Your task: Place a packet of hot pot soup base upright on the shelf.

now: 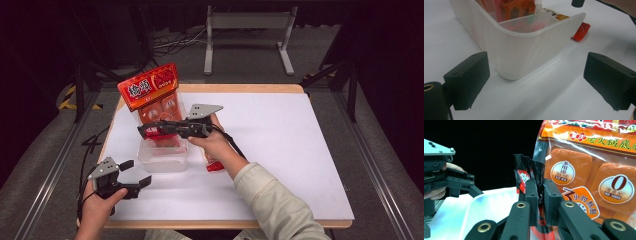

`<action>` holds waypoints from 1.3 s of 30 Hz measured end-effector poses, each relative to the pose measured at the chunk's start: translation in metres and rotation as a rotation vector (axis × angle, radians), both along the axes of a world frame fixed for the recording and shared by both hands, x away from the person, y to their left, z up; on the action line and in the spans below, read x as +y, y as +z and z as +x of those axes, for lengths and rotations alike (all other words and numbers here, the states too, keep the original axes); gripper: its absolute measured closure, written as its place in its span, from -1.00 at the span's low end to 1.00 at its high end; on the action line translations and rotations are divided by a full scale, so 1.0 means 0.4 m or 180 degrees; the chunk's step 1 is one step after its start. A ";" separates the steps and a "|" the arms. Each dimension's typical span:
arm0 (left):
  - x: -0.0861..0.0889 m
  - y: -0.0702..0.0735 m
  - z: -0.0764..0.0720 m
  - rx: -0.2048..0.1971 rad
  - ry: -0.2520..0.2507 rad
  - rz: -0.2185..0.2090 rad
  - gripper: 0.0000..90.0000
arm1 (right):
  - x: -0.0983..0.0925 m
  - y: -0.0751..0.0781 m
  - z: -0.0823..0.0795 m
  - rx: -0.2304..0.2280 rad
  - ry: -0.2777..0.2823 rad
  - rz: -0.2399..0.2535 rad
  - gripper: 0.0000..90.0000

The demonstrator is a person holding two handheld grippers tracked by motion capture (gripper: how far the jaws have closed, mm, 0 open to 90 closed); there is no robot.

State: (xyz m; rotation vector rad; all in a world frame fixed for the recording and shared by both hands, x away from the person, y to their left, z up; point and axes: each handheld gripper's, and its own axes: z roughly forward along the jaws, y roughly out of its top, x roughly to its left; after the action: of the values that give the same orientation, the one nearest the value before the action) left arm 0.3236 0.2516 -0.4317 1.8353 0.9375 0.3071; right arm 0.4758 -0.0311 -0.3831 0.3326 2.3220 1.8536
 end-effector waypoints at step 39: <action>0.014 0.009 -0.019 -0.0113 0.0184 0.0080 -0.84 | -0.087 0.011 -0.017 0.0258 -0.0190 -0.0001 0.42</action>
State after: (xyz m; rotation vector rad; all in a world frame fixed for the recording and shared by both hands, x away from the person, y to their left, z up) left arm 0.3161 0.2572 -0.4282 1.8221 0.9671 0.3875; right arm 0.4690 -0.0659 -0.3785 0.4804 2.3365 1.8450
